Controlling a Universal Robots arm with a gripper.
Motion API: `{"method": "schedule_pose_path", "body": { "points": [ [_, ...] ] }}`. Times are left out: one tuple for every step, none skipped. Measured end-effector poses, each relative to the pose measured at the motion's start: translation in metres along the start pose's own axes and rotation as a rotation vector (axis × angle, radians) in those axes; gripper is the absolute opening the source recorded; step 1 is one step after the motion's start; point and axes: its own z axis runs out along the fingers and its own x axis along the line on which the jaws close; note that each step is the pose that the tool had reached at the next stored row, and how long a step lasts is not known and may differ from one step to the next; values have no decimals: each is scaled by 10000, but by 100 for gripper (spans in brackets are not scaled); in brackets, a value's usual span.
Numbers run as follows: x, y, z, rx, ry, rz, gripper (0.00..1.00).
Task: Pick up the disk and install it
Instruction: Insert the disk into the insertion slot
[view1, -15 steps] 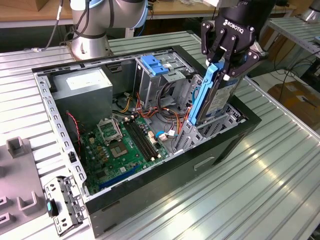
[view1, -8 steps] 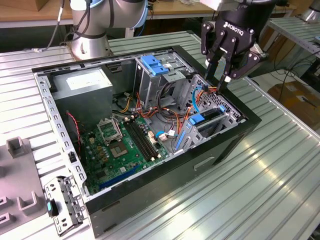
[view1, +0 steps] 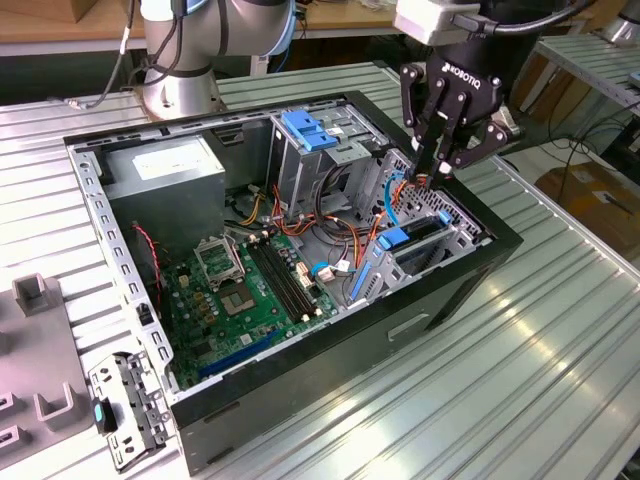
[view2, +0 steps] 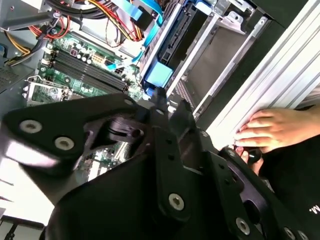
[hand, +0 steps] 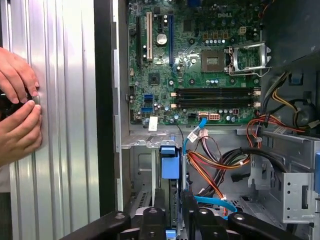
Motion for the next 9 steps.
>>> {"method": "schedule_pose_path", "body": {
  "points": [
    [1, -1, 37, -1, 0, 0, 18],
    [5, -3, 80, 0, 0, 0, 12],
    [11, -4, 114, 0, -1, 0, 11],
    [16, -4, 143, 0, -1, 0, 11],
    [23, -5, 176, 0, 0, 0, 11],
    [27, -5, 192, -1, 1, 0, 11],
    [33, -4, 218, 0, 0, 1, 11],
    [44, -4, 272, 0, -1, 1, 11],
    [48, -3, 306, 0, 1, 1, 11]
  ]
}}
